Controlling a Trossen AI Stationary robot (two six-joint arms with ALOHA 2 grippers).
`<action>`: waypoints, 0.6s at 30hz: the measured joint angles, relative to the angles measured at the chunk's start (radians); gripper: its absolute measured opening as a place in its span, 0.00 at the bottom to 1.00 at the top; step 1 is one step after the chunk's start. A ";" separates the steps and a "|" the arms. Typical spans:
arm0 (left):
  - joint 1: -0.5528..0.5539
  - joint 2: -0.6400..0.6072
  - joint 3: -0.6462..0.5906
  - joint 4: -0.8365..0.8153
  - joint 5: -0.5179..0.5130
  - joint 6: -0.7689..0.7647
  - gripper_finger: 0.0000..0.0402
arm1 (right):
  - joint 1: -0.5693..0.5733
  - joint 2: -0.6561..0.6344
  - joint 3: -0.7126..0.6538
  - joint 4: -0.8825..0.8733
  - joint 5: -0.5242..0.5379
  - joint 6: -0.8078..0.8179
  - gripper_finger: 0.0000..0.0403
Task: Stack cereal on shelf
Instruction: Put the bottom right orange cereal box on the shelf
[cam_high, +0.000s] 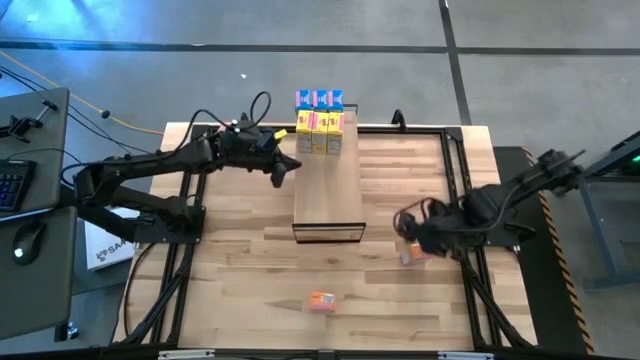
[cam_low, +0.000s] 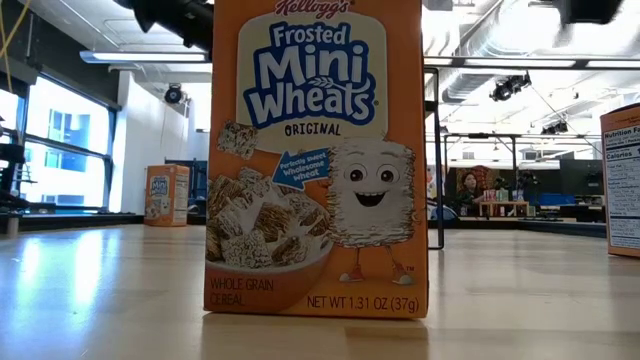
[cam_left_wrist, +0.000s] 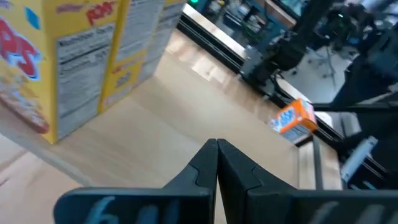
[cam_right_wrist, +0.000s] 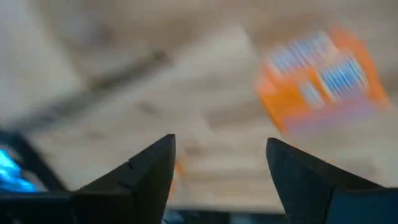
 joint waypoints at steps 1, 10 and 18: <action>0.004 0.000 0.000 0.000 0.014 0.004 0.00 | 0.005 0.015 0.000 0.005 -0.064 0.021 0.60; 0.022 0.000 0.000 -0.009 0.072 0.111 0.00 | -0.036 0.096 0.000 -0.012 -0.293 -0.244 0.60; 0.058 0.000 0.000 -0.019 0.108 0.203 0.00 | -0.008 0.094 0.022 -0.209 -0.342 -1.104 0.60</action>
